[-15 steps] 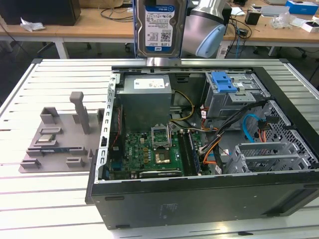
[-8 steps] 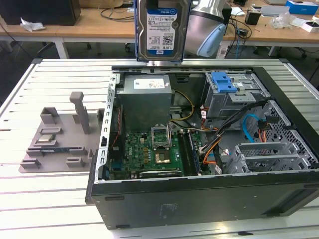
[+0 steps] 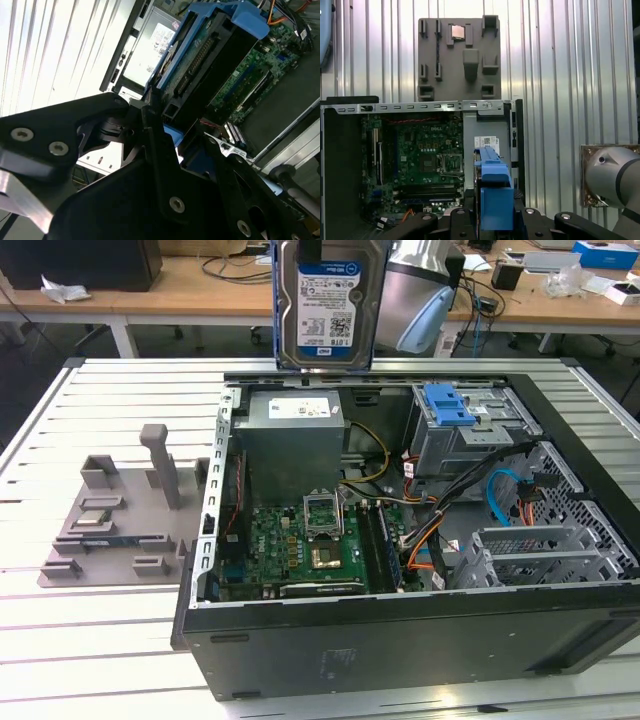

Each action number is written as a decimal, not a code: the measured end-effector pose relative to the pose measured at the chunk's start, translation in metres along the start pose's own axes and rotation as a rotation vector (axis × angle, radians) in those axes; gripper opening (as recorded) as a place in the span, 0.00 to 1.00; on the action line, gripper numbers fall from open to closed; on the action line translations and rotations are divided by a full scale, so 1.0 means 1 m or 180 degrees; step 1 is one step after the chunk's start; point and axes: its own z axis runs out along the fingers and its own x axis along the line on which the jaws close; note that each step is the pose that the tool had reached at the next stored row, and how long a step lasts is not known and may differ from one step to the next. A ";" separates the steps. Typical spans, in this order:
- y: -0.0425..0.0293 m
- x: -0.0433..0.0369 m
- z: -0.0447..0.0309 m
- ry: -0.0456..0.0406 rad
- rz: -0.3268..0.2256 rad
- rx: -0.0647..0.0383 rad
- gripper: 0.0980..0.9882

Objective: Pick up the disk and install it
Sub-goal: 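Pick up the disk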

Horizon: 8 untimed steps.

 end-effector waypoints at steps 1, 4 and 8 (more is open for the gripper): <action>-0.0002 0.0024 0.0000 0.0000 0.0000 0.0000 0.30; -0.0007 0.0136 -0.0003 0.0000 0.0000 0.0000 0.30; -0.0011 0.0248 -0.0005 0.0000 0.0000 0.0000 0.30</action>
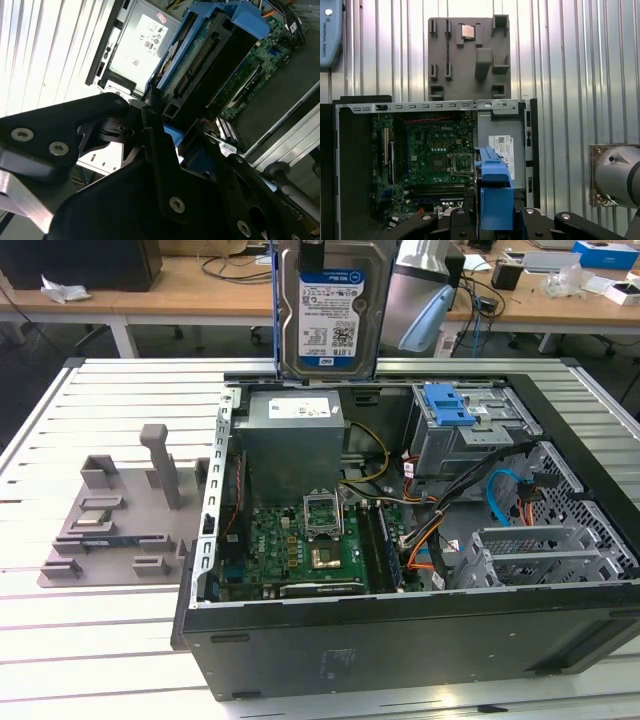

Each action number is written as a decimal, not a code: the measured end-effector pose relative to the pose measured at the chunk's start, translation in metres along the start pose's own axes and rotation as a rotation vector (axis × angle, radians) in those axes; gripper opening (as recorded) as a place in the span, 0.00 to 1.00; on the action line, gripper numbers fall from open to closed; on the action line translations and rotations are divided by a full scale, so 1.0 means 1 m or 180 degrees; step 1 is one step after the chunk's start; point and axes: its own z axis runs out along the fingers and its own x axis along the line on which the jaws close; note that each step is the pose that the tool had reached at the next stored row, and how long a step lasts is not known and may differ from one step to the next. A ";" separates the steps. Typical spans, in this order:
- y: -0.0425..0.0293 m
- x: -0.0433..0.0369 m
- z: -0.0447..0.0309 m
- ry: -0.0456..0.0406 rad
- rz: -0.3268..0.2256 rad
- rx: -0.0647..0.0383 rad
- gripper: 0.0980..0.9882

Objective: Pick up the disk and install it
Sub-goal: 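Pick up the disk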

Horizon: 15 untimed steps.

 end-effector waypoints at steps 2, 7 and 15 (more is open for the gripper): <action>-0.0002 0.0068 -0.0001 0.0000 0.0000 0.0000 0.30; -0.0008 0.0203 -0.0004 0.0000 0.0000 0.0000 0.30; -0.0015 0.0416 -0.0008 0.0000 0.0000 0.0000 0.30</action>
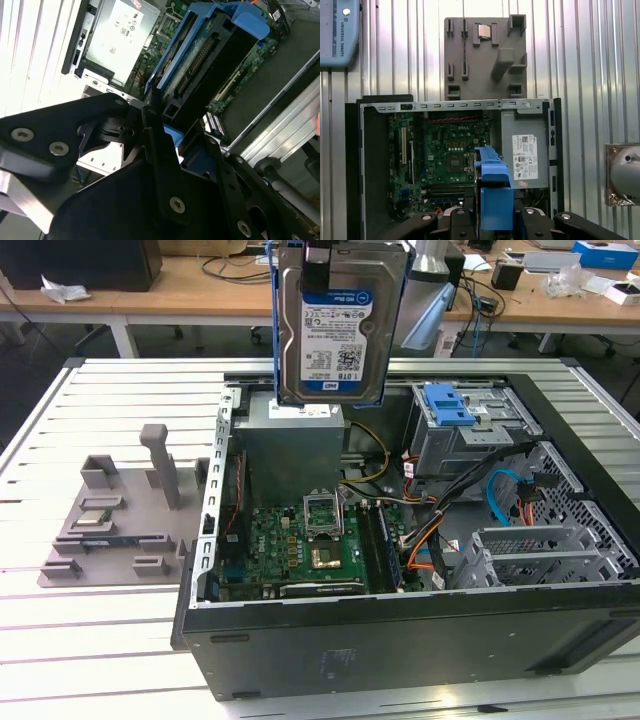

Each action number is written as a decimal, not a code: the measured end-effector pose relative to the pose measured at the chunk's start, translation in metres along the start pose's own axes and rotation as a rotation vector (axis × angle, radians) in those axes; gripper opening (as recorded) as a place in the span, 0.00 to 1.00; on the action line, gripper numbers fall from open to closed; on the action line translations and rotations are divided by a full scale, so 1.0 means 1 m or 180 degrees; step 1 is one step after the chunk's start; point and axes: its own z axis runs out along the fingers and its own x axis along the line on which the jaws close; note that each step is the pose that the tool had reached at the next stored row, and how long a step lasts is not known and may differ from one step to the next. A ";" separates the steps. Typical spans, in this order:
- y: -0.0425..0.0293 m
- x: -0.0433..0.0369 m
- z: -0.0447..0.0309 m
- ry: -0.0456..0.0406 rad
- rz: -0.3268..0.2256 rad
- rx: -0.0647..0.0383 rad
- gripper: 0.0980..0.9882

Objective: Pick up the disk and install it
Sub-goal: 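Pick up the disk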

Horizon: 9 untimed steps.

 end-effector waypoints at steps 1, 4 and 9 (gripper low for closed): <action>0.0000 0.0018 0.0000 0.0000 0.0000 0.0000 0.30; -0.0002 0.0074 -0.0002 0.0000 0.0000 0.0000 0.30; -0.0005 0.0173 -0.0003 0.0000 0.0000 0.0000 0.30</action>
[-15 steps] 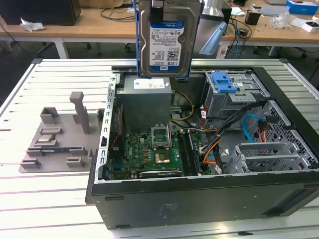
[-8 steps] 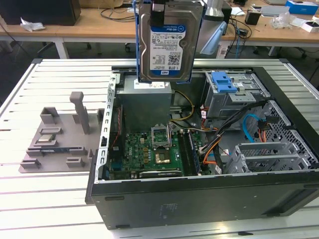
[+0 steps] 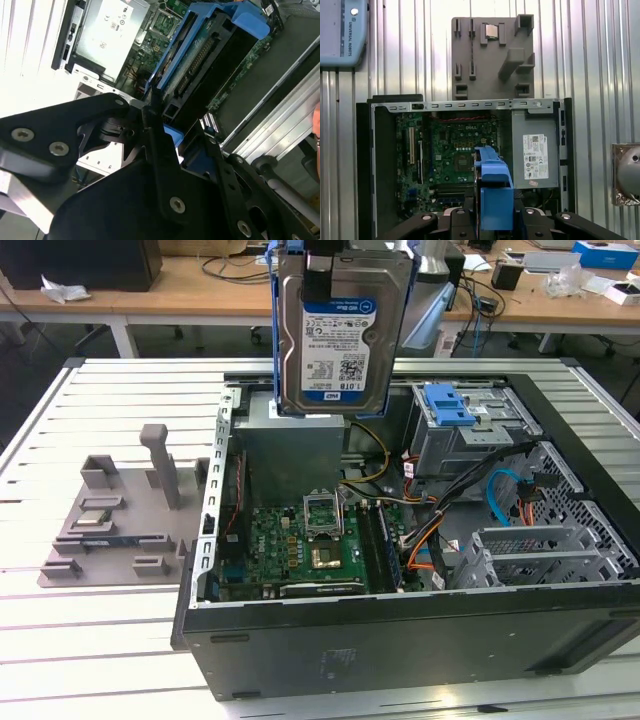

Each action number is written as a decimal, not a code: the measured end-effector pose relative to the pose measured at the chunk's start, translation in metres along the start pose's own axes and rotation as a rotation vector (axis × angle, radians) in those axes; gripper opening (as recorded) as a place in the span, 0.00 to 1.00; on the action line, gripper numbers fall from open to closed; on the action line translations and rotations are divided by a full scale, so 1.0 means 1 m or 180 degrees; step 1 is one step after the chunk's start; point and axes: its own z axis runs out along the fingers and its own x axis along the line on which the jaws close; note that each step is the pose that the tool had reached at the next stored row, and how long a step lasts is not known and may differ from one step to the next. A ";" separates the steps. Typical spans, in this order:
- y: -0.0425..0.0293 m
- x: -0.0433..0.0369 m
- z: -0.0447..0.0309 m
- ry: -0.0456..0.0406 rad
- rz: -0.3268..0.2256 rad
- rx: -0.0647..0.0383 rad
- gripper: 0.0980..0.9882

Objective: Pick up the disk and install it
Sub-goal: 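Pick up the disk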

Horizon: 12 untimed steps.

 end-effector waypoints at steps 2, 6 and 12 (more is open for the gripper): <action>-0.0001 0.0039 -0.0001 0.0000 0.0000 0.0000 0.30; -0.0004 0.0135 -0.0003 0.0000 0.0000 0.0000 0.30; -0.0009 0.0303 -0.0006 0.0000 0.0000 0.0000 0.30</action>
